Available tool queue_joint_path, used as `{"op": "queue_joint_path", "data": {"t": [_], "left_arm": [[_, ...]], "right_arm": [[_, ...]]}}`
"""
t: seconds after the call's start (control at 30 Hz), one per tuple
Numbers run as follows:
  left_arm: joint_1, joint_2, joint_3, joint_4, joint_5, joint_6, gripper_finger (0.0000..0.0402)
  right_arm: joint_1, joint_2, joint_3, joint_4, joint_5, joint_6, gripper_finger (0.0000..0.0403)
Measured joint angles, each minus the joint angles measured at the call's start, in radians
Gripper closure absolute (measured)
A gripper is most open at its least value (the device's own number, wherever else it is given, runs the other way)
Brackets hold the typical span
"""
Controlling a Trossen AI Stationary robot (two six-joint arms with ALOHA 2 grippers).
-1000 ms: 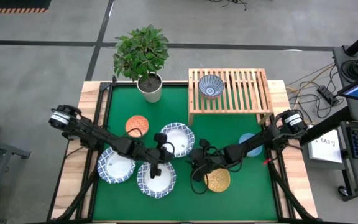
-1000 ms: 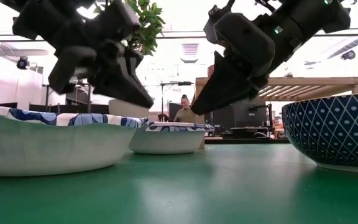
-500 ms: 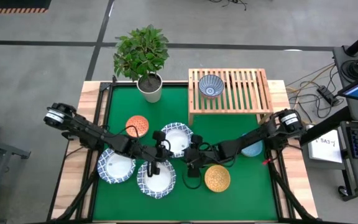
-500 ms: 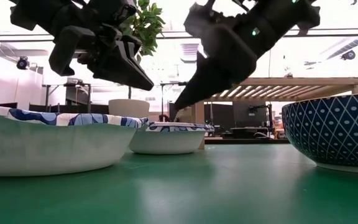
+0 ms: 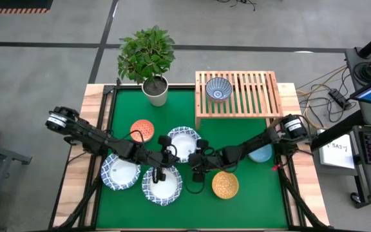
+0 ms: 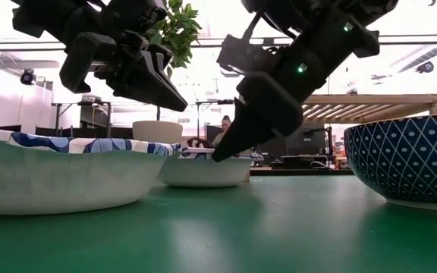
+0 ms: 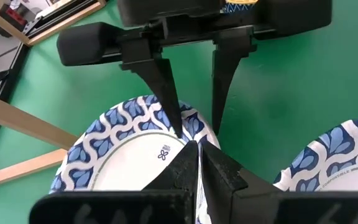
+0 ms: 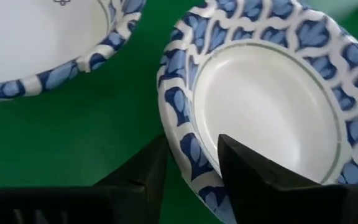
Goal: Place and stack bowls onto a shelf
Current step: Put the white patterned bowl on the shelf
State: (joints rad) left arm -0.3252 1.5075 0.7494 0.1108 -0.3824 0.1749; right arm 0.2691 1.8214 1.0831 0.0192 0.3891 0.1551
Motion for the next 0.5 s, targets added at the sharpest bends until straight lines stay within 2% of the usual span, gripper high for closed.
{"op": "queue_joint_path", "data": {"t": [0.13, 0.33, 0.5], "left_arm": [[0.000, 0.000, 0.000, 0.001, 0.000, 0.000, 0.0402], [0.000, 0.000, 0.000, 0.004, 0.000, 0.000, 0.0401], [0.000, -0.017, 0.000, -0.017, -0.001, -0.002, 0.0402]], "right_arm": [[-0.004, -0.001, 0.003, 0.002, -0.009, 0.011, 0.0303], [-0.021, -0.003, 0.004, 0.015, -0.055, 0.039, 0.0377], [-0.019, -0.034, 0.003, 0.004, -0.056, 0.085, 0.0389]]}}
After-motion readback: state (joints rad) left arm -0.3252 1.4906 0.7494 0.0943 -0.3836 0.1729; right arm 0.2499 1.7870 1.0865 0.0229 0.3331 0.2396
